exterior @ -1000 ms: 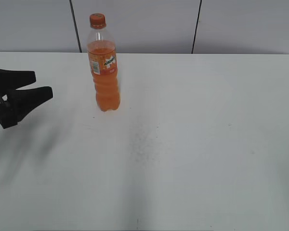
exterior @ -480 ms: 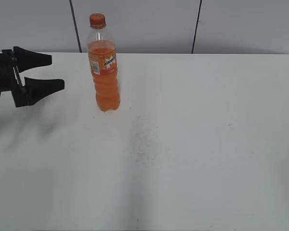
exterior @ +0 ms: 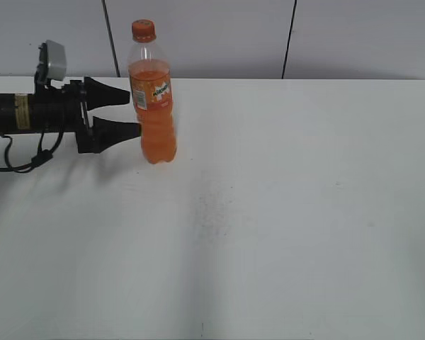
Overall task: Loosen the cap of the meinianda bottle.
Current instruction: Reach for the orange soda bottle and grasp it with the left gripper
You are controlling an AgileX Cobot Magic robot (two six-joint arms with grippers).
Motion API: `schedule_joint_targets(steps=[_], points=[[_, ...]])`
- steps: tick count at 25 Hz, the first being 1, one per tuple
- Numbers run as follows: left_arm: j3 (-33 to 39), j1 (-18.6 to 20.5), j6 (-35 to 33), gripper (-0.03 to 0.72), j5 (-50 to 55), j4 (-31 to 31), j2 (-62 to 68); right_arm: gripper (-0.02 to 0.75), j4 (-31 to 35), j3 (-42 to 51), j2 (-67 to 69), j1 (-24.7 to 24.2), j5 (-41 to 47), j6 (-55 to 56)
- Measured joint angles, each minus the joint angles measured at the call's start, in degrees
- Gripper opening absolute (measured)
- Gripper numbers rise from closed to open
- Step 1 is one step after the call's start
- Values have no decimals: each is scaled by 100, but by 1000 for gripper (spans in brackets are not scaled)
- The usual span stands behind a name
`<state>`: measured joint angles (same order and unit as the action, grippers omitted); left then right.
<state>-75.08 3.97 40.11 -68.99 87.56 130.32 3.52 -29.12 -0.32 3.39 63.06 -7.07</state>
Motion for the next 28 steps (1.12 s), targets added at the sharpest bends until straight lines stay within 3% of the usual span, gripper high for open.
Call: schedule_joint_targets(steps=[10,16,21,28], points=[[-1074,-620,521,592,-1,19,731,534,0,0,0,0,0,0],[-1234,-641,620,540,-1,-2,809,534,0,0,0,0,0,0],[-1245,-647,684,409,-12,19,831,534,0,0,0,0,0,0],[-1264,-647,813,409,-1,75,831,534,0,0,0,0,0,0]])
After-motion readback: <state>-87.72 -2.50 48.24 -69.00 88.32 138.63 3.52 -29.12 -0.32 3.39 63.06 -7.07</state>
